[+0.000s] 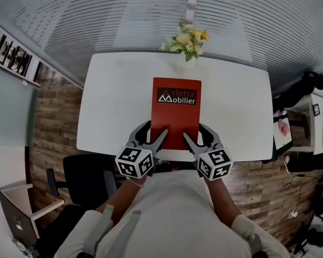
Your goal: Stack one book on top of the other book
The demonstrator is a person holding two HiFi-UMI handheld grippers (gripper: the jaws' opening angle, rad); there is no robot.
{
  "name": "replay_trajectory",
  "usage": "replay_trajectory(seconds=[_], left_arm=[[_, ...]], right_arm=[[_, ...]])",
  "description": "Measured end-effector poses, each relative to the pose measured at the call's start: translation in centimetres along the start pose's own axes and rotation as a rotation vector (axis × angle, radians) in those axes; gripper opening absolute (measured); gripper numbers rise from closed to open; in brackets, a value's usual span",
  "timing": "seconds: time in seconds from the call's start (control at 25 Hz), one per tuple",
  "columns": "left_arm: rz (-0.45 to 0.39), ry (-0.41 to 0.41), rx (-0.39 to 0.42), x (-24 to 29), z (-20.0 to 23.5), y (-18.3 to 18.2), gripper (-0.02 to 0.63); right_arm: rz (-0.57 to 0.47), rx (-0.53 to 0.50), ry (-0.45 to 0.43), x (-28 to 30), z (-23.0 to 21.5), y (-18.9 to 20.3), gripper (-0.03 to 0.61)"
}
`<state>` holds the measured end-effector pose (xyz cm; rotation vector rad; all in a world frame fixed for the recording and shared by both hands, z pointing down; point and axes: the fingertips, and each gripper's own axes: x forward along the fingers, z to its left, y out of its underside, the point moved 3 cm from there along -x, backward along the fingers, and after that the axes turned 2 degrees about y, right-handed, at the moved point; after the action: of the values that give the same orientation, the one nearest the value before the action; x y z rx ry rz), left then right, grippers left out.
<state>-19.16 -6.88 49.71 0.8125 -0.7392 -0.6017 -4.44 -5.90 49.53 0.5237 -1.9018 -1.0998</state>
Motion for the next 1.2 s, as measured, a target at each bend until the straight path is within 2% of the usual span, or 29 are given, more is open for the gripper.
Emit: replay_trajectory(seconds=[0.4, 0.76, 1.2], left_arm=[[0.084, -0.007, -0.015, 1.3, 1.6, 2.8, 0.29], [0.161, -0.02, -0.041, 2.8, 3.6, 6.5, 0.287], [0.235, -0.03, -0.051, 4.3, 5.2, 9.2, 0.287]], right_arm=[[0.07, 0.025, -0.023, 2.0, -1.2, 2.5, 0.245], [0.128, 0.074, -0.01, 3.7, -2.0, 6.1, 0.247], [0.171, 0.09, 0.003, 5.3, -2.9, 8.7, 0.247]])
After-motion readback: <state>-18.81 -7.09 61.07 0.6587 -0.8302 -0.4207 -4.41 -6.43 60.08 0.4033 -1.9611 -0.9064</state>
